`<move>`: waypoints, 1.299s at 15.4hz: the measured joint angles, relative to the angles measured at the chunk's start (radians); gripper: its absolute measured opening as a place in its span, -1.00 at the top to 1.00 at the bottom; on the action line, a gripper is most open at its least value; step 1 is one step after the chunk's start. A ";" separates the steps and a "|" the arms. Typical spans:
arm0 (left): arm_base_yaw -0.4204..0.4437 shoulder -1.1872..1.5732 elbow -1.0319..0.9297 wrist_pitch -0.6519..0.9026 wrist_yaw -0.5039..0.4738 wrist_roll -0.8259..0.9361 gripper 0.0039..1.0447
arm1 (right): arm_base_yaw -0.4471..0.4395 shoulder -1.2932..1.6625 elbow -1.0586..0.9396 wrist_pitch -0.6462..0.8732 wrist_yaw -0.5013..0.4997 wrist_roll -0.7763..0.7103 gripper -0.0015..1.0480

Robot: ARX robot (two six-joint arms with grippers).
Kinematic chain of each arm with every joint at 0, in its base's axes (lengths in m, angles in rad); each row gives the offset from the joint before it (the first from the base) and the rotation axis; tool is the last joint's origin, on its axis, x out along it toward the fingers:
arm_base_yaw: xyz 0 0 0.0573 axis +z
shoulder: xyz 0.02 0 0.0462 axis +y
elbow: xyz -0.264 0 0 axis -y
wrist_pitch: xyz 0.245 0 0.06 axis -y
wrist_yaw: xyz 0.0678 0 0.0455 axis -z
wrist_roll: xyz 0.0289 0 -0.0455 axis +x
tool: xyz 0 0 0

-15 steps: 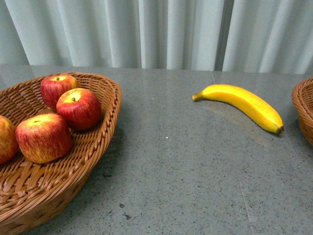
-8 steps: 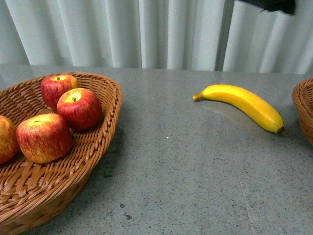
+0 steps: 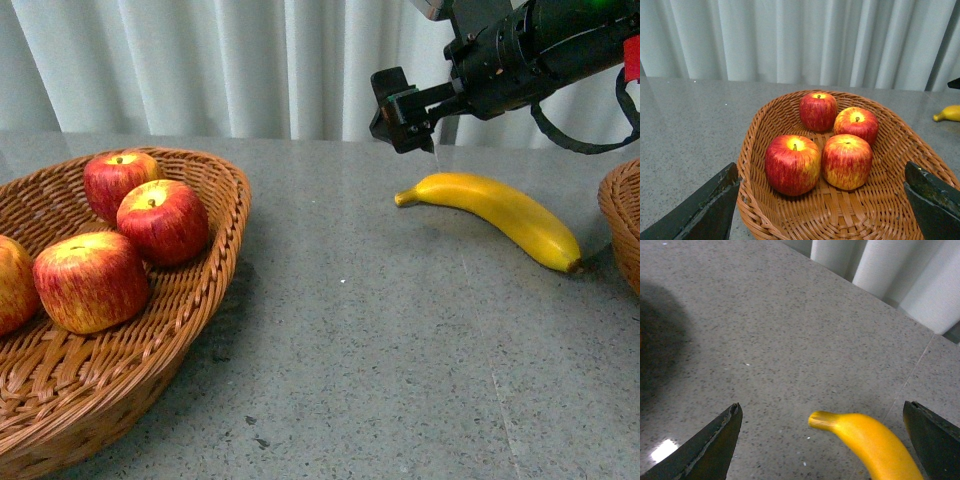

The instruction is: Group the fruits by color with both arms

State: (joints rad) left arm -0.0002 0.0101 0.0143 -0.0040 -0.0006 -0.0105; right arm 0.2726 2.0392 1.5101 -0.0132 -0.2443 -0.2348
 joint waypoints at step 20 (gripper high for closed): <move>0.000 0.000 0.000 0.000 0.000 0.000 -0.88 | -0.068 0.187 0.124 -0.188 0.146 -0.196 -0.73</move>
State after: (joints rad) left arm -0.0002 0.0101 0.0143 -0.0040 -0.0002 -0.0105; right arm 0.2043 2.2257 1.6341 -0.2016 -0.0978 -0.4309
